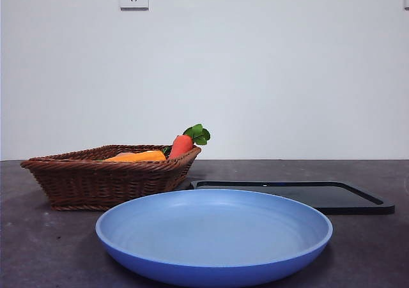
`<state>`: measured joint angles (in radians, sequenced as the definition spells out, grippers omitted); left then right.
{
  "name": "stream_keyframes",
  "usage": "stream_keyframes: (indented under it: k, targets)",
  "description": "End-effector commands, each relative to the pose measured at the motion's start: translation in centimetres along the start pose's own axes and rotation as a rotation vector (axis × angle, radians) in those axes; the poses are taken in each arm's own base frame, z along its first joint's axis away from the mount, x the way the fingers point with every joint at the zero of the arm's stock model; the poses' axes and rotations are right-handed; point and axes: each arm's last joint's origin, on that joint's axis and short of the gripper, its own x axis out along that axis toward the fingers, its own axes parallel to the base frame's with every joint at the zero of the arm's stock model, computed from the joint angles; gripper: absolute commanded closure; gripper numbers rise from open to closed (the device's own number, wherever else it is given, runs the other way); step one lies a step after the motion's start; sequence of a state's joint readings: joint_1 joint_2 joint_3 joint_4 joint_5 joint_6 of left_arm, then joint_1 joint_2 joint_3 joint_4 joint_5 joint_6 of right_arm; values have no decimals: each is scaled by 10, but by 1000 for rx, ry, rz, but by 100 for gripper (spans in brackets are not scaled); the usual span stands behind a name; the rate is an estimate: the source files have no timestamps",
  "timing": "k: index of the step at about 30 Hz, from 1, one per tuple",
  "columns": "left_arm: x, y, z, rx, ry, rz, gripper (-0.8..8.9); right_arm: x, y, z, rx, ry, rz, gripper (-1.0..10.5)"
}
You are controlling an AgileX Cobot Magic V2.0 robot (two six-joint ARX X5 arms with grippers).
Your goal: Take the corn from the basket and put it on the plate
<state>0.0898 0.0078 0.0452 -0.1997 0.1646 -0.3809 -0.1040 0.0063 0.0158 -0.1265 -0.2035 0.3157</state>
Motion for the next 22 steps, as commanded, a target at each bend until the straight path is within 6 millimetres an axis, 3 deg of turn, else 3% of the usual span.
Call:
stream_keyframes:
  k: [1,7,13,22]
  targets:
    - [-4,-6,12,-30,-9,-31,806,-2,3,6,50,-1,20,945]
    - [-9,-19,39,-27,4,-84,806,-11,14,27,43,-13,51,945]
    - [-11,-36,73,7,62,-164,806,-21,33,67,9,8,134,945]
    - [-10,-60,120,155,215,-283,806,-18,61,127,-150,229,269,945]
